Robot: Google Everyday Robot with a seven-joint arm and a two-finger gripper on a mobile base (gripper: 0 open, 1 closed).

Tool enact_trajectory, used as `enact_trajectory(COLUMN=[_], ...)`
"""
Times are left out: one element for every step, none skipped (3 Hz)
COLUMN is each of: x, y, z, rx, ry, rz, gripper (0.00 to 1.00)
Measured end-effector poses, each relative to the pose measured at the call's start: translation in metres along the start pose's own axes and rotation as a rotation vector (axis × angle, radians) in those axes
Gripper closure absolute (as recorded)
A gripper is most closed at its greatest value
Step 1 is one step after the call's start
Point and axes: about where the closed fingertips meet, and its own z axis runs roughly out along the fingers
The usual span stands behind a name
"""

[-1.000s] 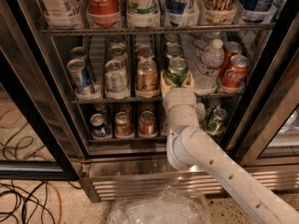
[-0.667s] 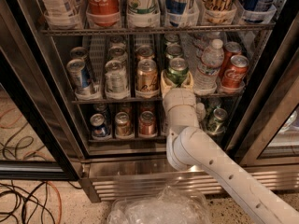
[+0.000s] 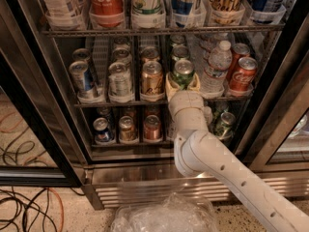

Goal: Pick green can from middle shelf of fridge

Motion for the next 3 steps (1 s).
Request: enact_trajectory(x=[-0.004,-0.017,-0.027], y=[0.0,0.002,0.001], z=[0.0,-0.003,-0.005], rx=[-0.005,-0.025,-0.04], ry=[-0.004,-0.024,-0.042], rz=[-0.002,-0.011,-0.018], gripper=[1.0,1.0,1.0])
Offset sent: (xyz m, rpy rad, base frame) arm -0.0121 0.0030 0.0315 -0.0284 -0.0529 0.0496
